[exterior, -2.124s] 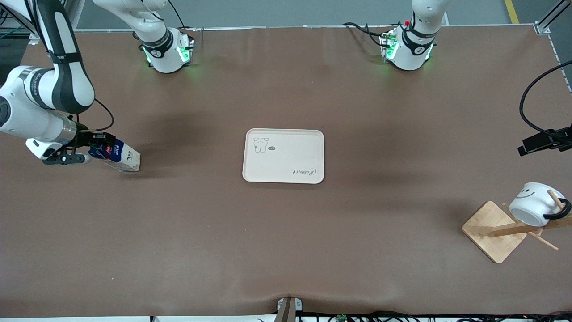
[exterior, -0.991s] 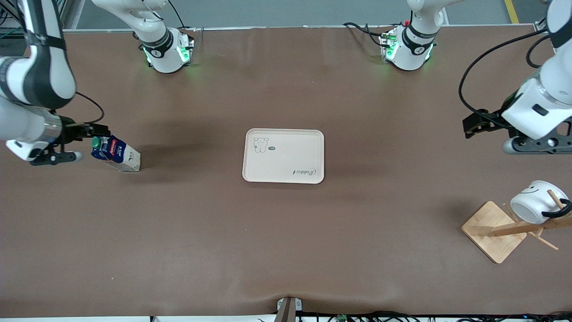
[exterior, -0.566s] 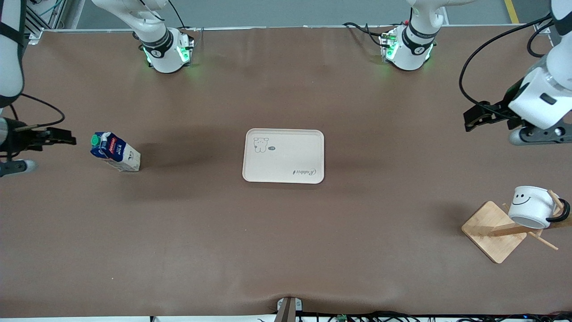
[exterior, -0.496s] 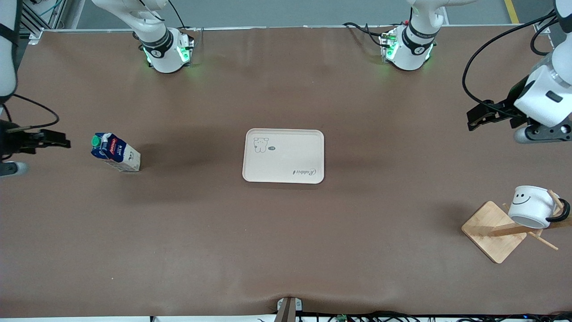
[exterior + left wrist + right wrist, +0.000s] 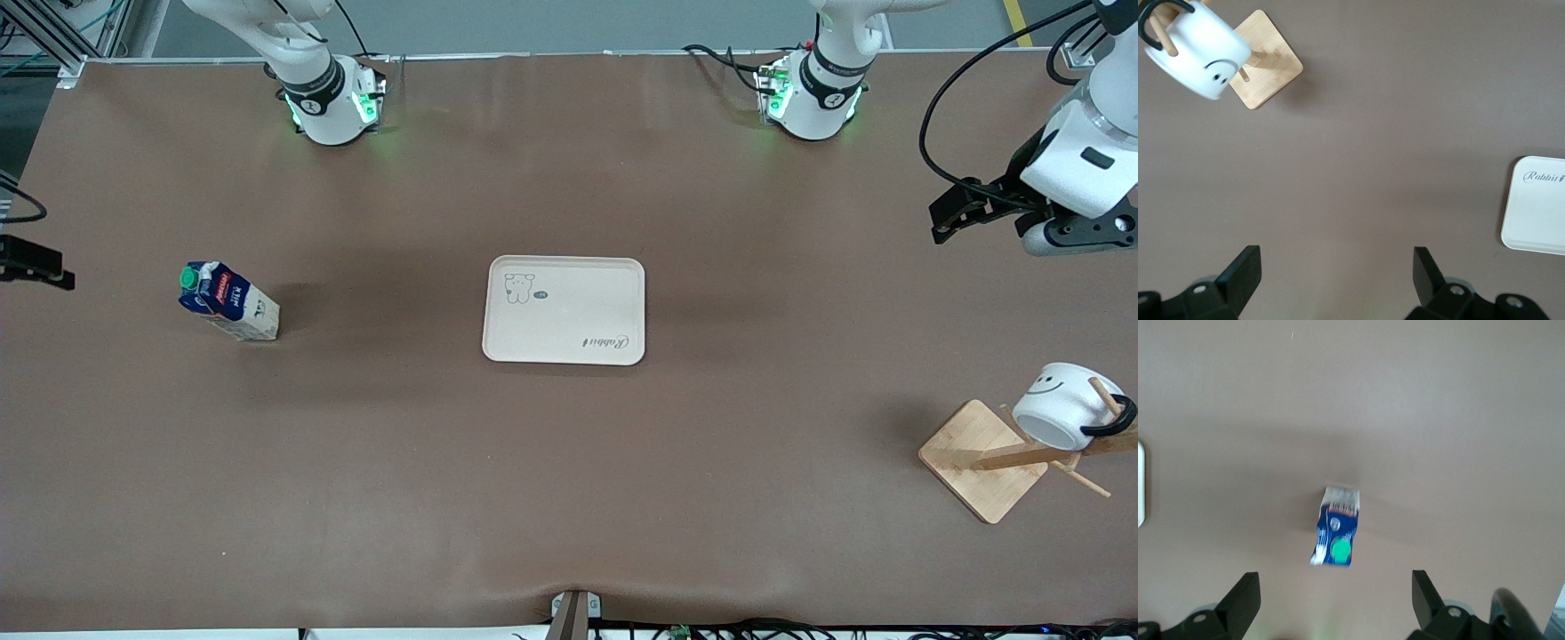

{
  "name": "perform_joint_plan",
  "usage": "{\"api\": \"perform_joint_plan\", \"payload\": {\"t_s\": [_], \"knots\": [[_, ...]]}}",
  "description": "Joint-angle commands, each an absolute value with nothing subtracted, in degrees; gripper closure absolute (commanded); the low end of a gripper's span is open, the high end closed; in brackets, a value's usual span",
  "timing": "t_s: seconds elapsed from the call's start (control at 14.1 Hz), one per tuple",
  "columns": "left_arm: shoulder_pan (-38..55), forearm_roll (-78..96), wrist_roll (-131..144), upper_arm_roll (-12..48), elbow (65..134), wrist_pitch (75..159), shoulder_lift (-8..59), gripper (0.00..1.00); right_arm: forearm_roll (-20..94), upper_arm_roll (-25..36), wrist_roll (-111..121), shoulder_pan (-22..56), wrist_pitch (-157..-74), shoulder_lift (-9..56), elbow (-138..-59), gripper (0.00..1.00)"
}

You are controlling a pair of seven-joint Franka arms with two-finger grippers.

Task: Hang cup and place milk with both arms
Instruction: 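Release the milk and withdraw the right gripper while the left gripper withdraws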

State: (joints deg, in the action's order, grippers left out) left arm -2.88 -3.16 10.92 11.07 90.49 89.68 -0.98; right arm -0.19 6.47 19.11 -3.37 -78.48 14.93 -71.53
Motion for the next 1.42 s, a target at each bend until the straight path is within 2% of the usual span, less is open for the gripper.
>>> {"api": "perform_joint_plan", "payload": {"t_s": [0.0, 0.21, 0.5, 0.64, 0.85, 1.13, 1.35], "knots": [[-2.46, -2.46, 10.46, 10.98, 91.58, 90.53, -2.20, 0.00, -0.09, 6.33, 20.22, -4.74, -76.99, 14.50, -71.90, 0.00], [-2.72, -2.46, 9.07, 10.55, 91.58, 89.48, -2.02, 0.00, 1.47, 6.06, 19.86, -4.74, -78.83, 12.32, -72.15, 0.00], [-4.22, -2.20, 5.80, 10.37, 91.32, 89.47, -1.93, 0.00, 2.46, 6.42, 18.54, -5.19, -87.25, 1.70, -89.17, 0.00], [-4.13, -1.94, 5.80, 10.55, 91.75, 89.47, -2.28, 0.00, 2.46, 6.24, 18.11, -4.92, -88.76, -1.14, -93.24, 0.00], [-4.13, -1.93, 6.33, 10.81, 92.02, 89.38, -2.63, 0.00, 2.55, 5.89, 8.65, -3.96, -87.46, -1.75, -93.43, 0.00], [-4.04, -1.93, 6.86, 11.07, 91.85, 89.38, -3.34, 0.00, 2.37, 6.24, 7.91, -3.69, -83.93, -1.67, -93.25, 0.00], [-4.04, -1.93, 6.86, 11.16, 91.85, 89.12, -3.87, 0.00, 0.88, 6.15, 7.65, -2.64, -82.97, -1.58, -89.30, 0.00]]}}
